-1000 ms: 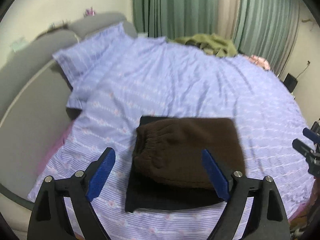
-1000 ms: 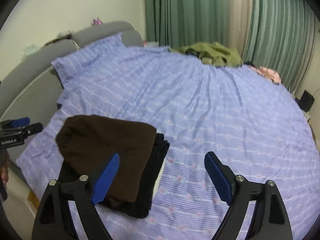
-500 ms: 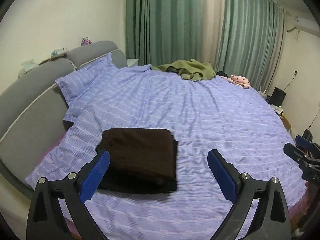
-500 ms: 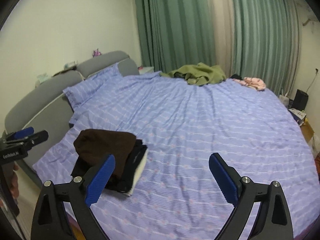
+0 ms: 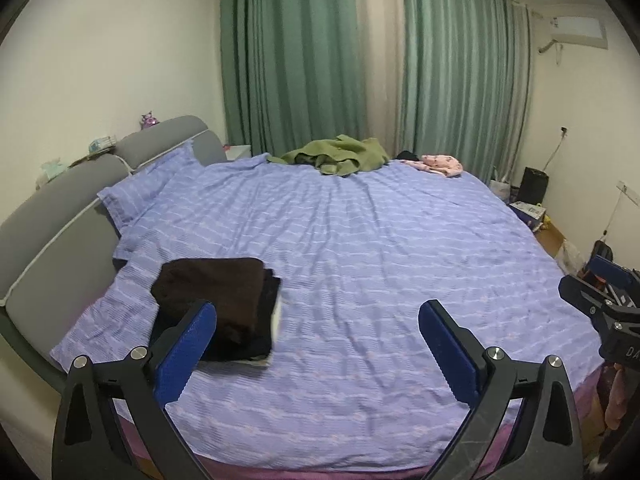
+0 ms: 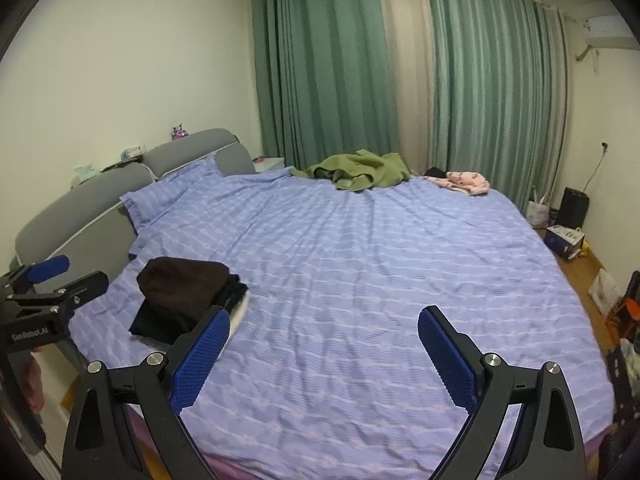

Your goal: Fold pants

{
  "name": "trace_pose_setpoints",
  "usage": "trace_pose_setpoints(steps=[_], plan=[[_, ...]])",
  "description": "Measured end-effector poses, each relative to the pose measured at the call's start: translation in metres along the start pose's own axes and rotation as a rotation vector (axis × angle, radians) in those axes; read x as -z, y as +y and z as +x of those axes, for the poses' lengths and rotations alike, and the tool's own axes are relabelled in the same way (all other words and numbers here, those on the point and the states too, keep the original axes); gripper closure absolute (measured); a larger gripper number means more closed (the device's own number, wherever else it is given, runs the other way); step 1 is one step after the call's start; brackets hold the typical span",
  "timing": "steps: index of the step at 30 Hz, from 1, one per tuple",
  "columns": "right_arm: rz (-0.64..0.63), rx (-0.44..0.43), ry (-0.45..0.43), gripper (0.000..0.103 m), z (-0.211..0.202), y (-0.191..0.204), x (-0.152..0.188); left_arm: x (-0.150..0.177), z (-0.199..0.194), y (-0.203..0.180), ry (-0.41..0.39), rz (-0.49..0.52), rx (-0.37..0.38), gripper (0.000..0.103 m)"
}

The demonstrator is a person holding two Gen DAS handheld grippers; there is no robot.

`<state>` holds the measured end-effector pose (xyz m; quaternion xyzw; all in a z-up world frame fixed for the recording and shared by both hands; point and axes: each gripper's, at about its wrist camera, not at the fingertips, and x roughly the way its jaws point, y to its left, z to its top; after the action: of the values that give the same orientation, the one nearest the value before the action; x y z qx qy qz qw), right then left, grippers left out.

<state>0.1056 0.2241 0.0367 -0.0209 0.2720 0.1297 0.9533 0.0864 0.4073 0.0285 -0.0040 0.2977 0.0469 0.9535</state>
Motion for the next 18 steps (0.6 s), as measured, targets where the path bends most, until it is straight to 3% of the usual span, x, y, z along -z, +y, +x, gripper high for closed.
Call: trace_pose_setpoints(steps=[8, 18], plan=[[0.013, 0.024, -0.010, 0.007, -0.044, -0.033, 0.016, 0.015, -0.029, -0.054, 0.017, 0.000, 0.078, 0.000], [0.053, 0.053, -0.025, 0.007, -0.073, -0.051, 0.028, 0.014, -0.044, -0.083, 0.005, 0.052, 0.117, 0.000]])
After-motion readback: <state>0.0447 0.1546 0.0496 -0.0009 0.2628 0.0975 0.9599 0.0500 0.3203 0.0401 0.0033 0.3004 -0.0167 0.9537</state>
